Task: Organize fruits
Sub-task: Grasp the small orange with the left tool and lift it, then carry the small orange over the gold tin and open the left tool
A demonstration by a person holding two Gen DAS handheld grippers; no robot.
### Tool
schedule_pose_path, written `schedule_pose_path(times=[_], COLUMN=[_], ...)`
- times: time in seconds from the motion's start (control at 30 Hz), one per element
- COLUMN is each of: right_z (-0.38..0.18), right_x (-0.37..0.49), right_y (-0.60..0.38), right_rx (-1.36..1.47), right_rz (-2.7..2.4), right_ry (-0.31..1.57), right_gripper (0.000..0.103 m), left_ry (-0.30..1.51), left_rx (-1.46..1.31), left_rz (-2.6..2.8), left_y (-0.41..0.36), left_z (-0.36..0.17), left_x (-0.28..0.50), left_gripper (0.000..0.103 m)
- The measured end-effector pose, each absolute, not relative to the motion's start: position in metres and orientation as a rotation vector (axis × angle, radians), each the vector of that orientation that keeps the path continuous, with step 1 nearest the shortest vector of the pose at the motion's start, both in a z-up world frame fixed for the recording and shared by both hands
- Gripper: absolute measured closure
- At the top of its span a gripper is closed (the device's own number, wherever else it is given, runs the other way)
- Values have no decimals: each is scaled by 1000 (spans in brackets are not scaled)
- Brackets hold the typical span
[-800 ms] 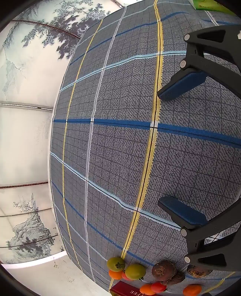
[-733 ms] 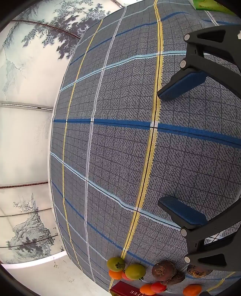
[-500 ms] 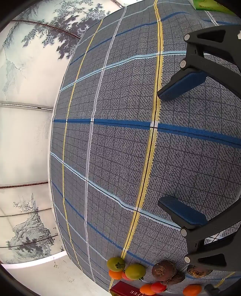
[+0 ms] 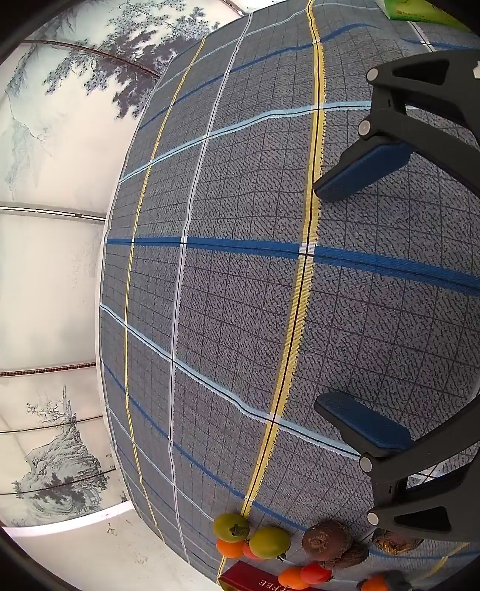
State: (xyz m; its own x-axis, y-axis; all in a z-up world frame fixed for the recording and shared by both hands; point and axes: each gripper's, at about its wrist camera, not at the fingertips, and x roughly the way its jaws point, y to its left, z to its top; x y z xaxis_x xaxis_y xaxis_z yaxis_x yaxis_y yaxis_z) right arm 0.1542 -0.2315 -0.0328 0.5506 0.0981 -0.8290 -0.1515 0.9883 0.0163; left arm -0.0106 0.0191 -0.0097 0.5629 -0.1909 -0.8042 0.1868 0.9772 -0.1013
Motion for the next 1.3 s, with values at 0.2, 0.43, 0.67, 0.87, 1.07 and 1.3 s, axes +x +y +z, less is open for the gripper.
schedule_pose_path(times=[0.2,0.43,0.67,0.87,1.07,1.3], right_z=[-32,-31,-27,-20,-23,-26], right_x=[152,140,122,97,99,100], right_y=[-232,-235,-234,-232,-243,-233], right_rx=[-58,-50,-28,13,63,-4], right_rz=[148,134,134,163,123,90], right_ry=[979,981,976,940,959,980], right_gripper=[0,0,0,0,0,0], left_ry=[904,858,834,830,808,825], left_rx=[-8,11,2,11,54,106], left_rz=[-230,-188,-108,-55,15,115], left_y=[24,32,59,75,98,139], left_z=[21,47,58,61,66,57], left_x=[-28,-33,-34,-34,-29,-8], left_gripper=[67,67,67,66,66,66])
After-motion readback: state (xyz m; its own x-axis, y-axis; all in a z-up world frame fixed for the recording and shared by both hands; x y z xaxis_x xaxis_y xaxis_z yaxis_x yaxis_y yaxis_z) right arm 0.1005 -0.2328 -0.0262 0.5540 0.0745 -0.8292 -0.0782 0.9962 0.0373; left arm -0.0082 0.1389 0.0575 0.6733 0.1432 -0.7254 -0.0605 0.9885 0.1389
